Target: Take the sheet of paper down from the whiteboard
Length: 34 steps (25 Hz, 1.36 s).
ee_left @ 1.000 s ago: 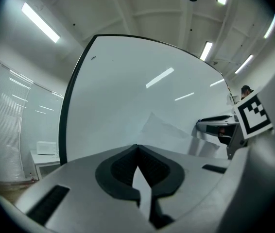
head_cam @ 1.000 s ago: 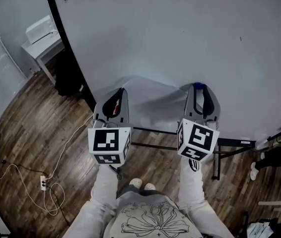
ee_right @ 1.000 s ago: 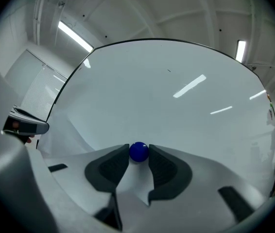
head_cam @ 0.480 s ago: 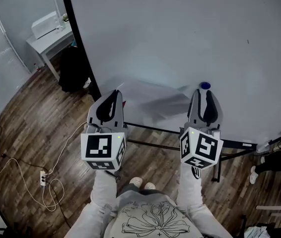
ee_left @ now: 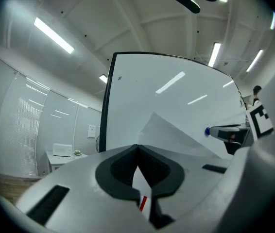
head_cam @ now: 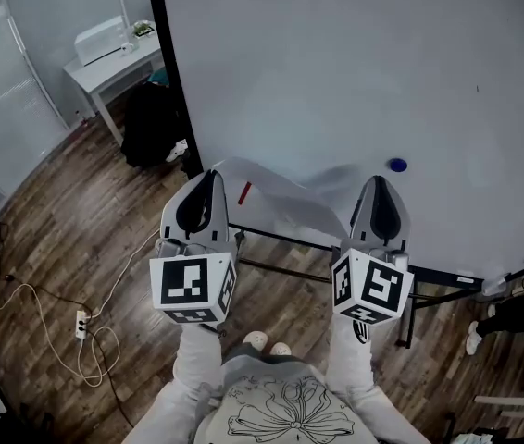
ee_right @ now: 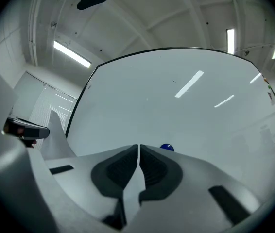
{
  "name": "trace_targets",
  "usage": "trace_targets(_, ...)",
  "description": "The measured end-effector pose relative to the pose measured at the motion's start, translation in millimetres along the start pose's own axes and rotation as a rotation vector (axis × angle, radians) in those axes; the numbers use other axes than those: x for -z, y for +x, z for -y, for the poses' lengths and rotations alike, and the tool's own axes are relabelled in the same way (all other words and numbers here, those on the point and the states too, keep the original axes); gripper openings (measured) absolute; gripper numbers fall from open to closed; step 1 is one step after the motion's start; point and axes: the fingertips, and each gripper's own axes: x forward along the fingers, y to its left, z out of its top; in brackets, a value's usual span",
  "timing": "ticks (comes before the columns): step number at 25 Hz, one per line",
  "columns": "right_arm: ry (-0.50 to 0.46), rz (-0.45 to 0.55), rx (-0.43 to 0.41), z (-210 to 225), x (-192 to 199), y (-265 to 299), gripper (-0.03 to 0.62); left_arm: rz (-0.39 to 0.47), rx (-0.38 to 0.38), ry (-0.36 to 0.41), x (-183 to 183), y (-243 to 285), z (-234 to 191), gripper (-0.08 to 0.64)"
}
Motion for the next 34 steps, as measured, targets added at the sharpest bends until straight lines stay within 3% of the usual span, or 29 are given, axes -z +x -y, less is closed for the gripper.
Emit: trace_targets(34,-0.021,-0.014,0.024,1,0,-8,0.005,0.008,0.023,-0.019,-1,4,9,0.003)
